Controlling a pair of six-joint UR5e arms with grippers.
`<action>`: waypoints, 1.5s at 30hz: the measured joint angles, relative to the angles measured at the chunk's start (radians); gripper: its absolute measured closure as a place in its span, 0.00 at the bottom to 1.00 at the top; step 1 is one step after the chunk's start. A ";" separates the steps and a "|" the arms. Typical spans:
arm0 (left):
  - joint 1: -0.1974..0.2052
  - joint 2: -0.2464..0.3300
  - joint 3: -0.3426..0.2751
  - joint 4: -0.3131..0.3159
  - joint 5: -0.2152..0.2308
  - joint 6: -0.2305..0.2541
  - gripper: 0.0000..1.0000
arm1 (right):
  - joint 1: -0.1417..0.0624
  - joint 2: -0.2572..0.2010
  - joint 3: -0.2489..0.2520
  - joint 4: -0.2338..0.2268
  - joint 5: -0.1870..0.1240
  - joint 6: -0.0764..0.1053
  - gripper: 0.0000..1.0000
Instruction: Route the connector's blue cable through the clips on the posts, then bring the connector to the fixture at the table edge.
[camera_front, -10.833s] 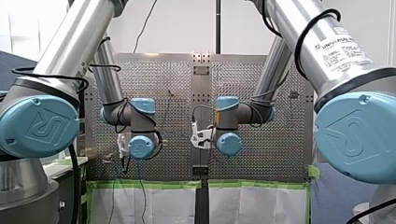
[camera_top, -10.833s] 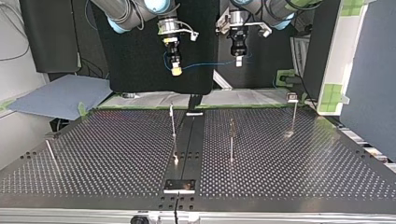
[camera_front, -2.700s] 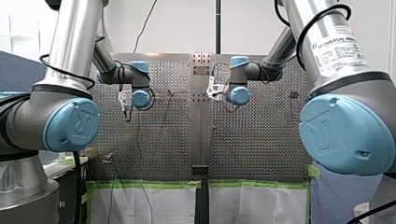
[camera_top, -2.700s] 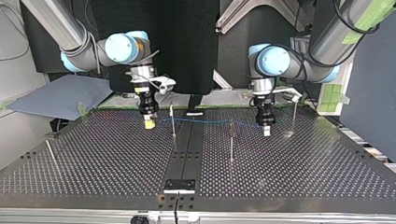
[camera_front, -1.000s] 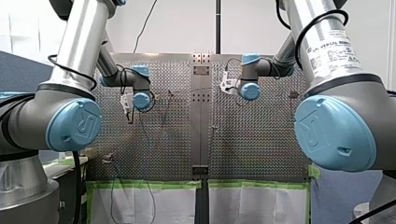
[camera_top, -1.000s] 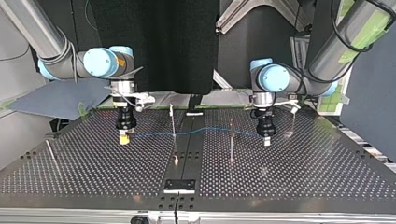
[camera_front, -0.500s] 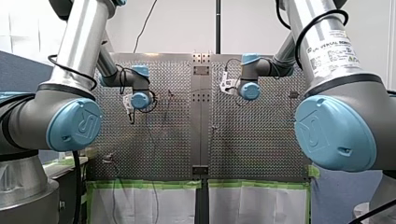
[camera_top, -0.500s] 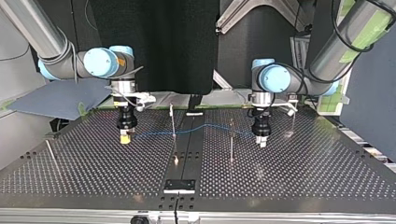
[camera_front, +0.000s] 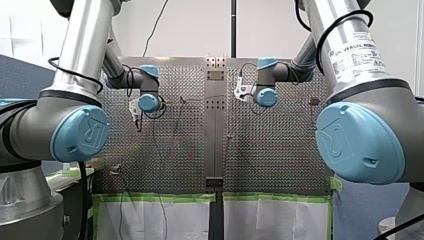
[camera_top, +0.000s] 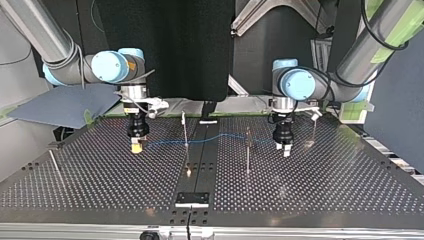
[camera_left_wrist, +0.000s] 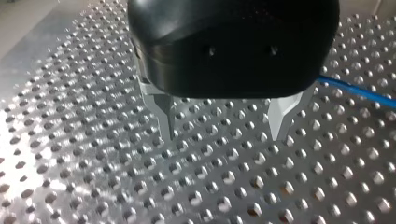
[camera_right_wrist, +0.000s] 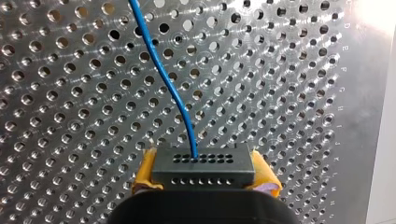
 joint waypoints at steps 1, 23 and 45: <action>-0.002 0.005 0.000 -0.009 0.006 0.000 0.00 | 0.000 0.000 0.000 0.001 0.000 0.000 1.00; -0.043 0.090 -0.059 -0.205 0.136 -0.066 0.00 | 0.008 0.000 0.000 0.017 0.000 -0.002 1.00; -0.075 0.155 -0.079 -0.306 0.199 -0.153 0.00 | 0.013 0.000 0.000 0.025 0.000 -0.006 1.00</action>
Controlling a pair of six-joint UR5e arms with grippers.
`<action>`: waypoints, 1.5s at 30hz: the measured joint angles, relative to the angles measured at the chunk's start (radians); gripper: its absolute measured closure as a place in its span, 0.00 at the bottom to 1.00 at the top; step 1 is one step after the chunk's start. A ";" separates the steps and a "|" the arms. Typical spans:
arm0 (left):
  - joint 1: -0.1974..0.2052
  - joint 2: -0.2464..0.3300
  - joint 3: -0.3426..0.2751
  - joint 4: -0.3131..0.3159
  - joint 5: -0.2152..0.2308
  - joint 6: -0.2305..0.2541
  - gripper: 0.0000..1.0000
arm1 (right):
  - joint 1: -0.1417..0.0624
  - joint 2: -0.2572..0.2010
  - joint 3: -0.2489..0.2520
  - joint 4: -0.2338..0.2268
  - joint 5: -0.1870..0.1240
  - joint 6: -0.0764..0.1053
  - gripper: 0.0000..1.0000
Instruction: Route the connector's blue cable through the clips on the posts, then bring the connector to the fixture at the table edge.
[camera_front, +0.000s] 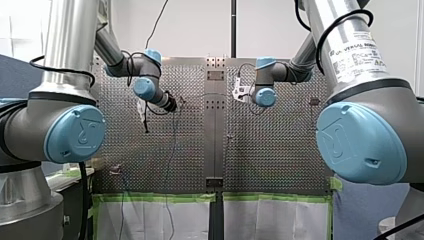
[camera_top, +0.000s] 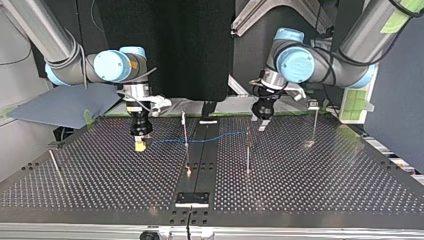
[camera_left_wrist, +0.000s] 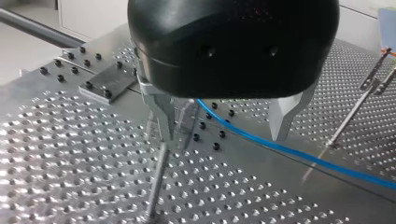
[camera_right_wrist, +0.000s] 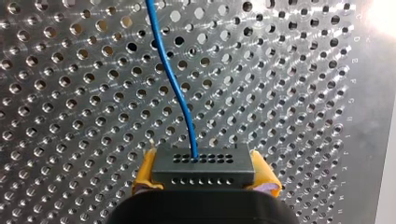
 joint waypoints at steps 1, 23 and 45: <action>0.000 0.005 0.000 0.003 -0.001 0.001 0.00 | 0.000 0.000 0.000 0.000 0.000 0.000 1.00; -0.040 0.055 -0.016 0.002 -0.060 0.041 0.00 | 0.002 0.000 0.000 0.001 0.000 0.005 1.00; -0.073 0.054 -0.017 -0.009 -0.095 0.088 0.00 | 0.004 0.001 0.000 0.002 0.000 0.007 1.00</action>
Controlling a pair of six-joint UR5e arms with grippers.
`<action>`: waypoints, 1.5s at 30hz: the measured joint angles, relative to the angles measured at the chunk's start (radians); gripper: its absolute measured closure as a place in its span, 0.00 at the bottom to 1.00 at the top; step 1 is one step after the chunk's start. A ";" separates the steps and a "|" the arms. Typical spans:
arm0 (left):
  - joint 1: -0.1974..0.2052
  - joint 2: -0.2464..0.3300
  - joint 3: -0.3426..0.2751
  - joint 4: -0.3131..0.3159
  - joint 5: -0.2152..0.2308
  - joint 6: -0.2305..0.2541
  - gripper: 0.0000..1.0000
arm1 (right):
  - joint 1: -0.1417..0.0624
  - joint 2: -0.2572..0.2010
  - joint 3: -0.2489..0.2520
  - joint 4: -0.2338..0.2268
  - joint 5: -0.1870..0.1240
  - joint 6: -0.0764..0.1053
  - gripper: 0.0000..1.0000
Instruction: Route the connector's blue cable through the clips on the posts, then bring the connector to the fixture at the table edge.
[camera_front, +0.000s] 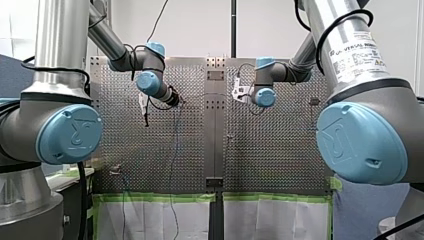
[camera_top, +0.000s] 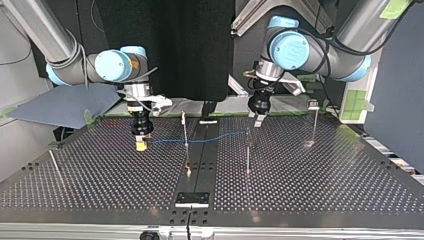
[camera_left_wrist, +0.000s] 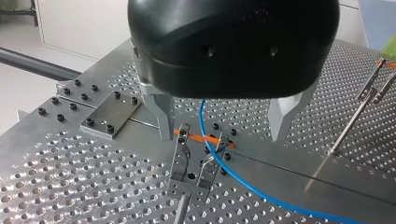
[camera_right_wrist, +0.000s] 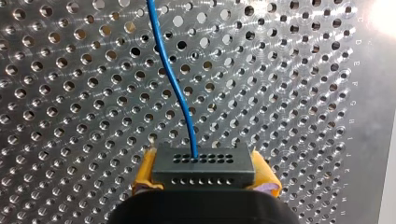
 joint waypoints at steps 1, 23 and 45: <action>0.000 0.000 0.000 0.000 0.000 0.000 0.00 | 0.000 0.000 0.000 0.000 0.000 0.000 1.00; -0.086 -0.002 0.018 0.063 -0.058 0.097 0.00 | 0.004 0.003 0.001 0.025 0.000 0.000 1.00; -0.272 -0.113 0.140 0.043 -0.243 0.158 0.00 | 0.006 0.007 0.003 0.028 0.000 0.000 1.00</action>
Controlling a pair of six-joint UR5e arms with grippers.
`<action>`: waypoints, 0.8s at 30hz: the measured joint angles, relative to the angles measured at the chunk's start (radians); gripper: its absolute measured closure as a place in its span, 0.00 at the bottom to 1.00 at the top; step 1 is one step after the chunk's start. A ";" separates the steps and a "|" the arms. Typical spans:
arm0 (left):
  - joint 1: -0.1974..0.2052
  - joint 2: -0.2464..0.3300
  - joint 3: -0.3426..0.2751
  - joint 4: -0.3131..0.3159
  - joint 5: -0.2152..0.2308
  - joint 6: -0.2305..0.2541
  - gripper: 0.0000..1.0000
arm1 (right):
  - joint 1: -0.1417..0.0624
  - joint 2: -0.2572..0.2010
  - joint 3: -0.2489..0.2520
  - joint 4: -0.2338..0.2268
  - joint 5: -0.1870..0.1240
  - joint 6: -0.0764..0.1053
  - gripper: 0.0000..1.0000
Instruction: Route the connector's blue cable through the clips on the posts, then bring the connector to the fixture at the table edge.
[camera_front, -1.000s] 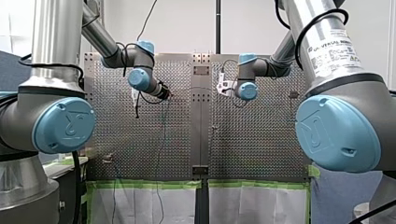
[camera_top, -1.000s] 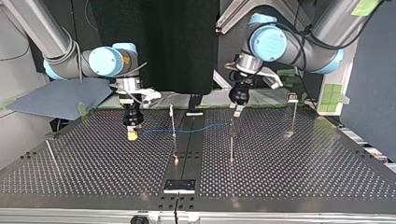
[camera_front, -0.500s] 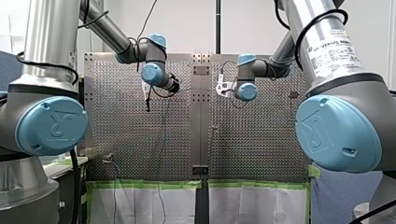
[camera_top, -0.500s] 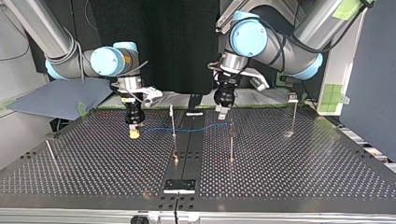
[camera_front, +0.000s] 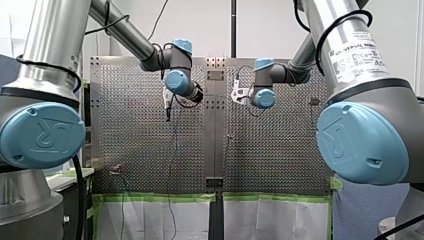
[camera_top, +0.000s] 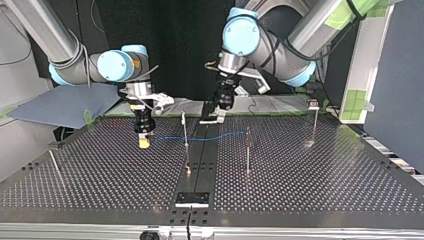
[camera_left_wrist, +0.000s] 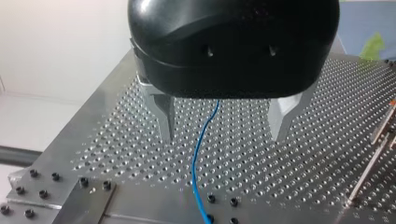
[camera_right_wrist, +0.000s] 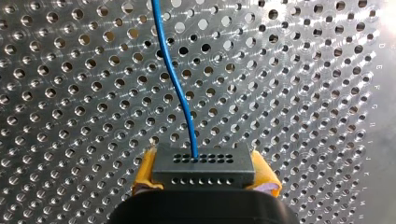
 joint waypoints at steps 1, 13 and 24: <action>-0.008 -0.006 0.005 0.002 -0.008 0.003 0.00 | 0.000 0.000 0.000 0.000 0.000 0.000 1.00; -0.042 -0.112 0.097 0.058 -0.122 0.022 0.00 | 0.000 0.000 0.001 0.002 0.000 0.000 1.00; -0.017 -0.137 0.122 0.092 -0.221 0.019 0.00 | 0.001 0.001 0.000 -0.003 0.000 0.000 1.00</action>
